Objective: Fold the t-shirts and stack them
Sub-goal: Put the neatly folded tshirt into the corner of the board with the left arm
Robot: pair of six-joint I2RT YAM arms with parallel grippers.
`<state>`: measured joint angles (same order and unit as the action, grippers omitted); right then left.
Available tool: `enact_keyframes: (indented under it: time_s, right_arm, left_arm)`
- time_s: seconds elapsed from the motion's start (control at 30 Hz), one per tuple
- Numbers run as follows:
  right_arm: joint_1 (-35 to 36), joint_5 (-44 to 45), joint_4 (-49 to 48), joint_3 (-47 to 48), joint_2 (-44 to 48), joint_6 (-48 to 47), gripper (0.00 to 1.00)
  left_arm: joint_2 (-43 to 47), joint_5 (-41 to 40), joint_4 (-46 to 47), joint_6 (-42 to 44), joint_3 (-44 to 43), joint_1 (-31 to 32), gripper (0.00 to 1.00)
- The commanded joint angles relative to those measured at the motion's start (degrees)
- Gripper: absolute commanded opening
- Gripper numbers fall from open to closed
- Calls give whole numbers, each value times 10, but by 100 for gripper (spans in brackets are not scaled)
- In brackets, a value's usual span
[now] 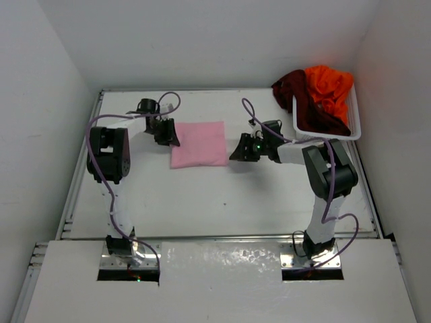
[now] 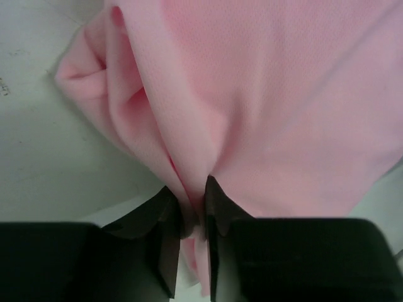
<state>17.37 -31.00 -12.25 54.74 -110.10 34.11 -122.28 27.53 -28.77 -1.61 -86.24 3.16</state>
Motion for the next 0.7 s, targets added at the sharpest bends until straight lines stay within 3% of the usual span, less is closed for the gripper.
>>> enact_keyframes:
  time_s: [0.0, 0.1, 0.3, 0.4, 0.67]
  right_arm:
    - [-2, 10, -7, -1, 33, -17, 47]
    - [-3, 15, -3, -2, 38, -20, 47]
    - [-12, 15, 6, -9, 52, -24, 47]
    - [-15, 15, 16, -7, 61, -34, 47]
    - [-19, 21, 61, 12, 83, -66, 47]
  left_arm:
    - [-16, 22, 6, -7, 11, 0, 13]
    - [-17, 27, 10, -13, 12, 0, 0]
    - [-17, -6, -20, 24, -33, -21, 0]
    - [-36, -43, -75, 91, -81, -32, 0]
    - [-100, -145, -118, 184, -201, -107, 0]
